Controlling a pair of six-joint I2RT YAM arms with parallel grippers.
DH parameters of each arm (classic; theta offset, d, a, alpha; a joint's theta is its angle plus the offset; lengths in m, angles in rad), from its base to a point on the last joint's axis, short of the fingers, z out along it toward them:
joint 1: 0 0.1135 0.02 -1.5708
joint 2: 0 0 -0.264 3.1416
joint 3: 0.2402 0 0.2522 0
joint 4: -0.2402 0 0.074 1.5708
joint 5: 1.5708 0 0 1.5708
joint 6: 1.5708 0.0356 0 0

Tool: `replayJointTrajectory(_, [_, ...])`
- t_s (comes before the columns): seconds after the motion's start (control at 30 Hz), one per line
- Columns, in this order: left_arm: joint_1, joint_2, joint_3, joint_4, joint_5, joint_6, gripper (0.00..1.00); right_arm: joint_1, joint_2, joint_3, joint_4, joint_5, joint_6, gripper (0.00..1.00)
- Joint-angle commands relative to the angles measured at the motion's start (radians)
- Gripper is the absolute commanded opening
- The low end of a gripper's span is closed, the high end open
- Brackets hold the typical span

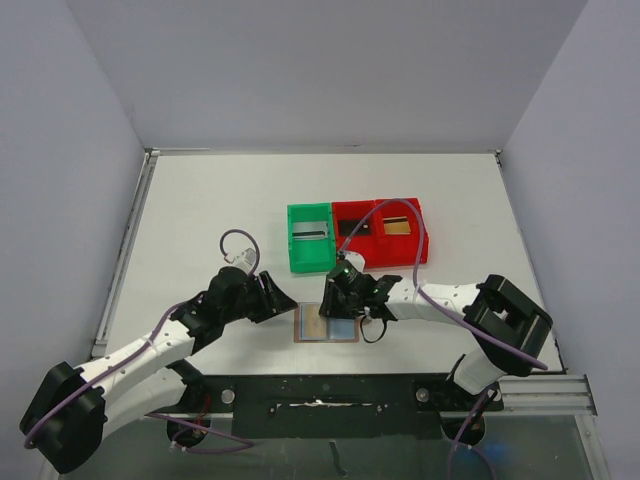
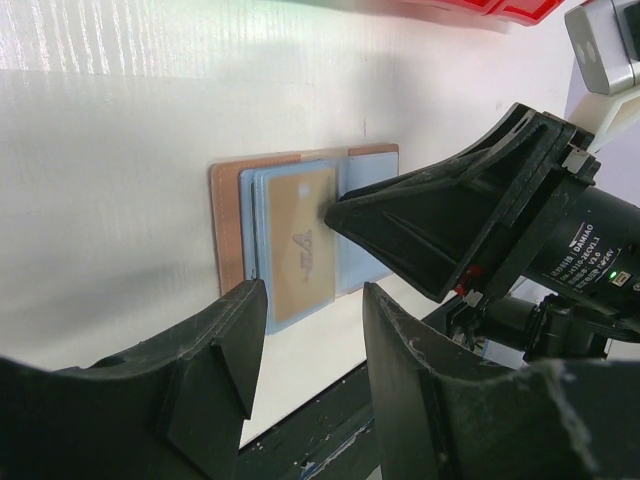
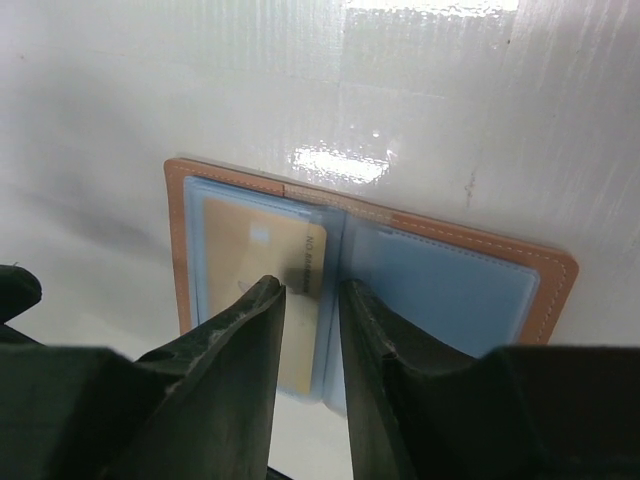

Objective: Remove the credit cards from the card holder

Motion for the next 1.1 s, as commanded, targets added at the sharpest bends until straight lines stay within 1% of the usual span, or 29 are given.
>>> replayJointTrajectory(0.0, [-0.001, 0.004, 0.042, 0.025, 0.006, 0.022, 0.42, 0.002, -0.021, 0.017, 0.058, -0.012, -0.008, 0.32])
replayJointTrajectory(0.17, [-0.002, 0.002, 0.043, 0.022, 0.006, 0.022, 0.42, 0.012, -0.006, 0.059, 0.010, 0.002, -0.024, 0.35])
replayJointTrajectory(0.3, [-0.001, -0.001, 0.042, 0.019, 0.003, 0.022, 0.42, 0.055, 0.019, 0.106, -0.071, 0.075, -0.016, 0.36])
replayJointTrajectory(0.47, [-0.002, -0.004, 0.040, 0.015, 0.001, 0.022, 0.42, 0.086, 0.040, 0.140, -0.118, 0.110, 0.004, 0.37])
replayJointTrajectory(0.6, [-0.001, -0.012, 0.039, 0.011, -0.004, 0.018, 0.41, 0.100, 0.041, 0.155, -0.176, 0.155, 0.037, 0.40])
replayJointTrajectory(0.8, [-0.001, -0.020, 0.035, 0.009, -0.006, 0.015, 0.42, 0.117, 0.042, 0.164, -0.185, 0.169, 0.040, 0.43])
replayJointTrajectory(0.93, [-0.001, -0.016, 0.037, 0.008, -0.005, 0.015, 0.41, 0.112, 0.050, 0.118, -0.100, 0.126, 0.039, 0.43])
replayJointTrajectory(1.07, [-0.001, -0.011, 0.039, 0.009, -0.003, 0.015, 0.41, 0.108, 0.062, 0.112, -0.092, 0.117, 0.039, 0.42])
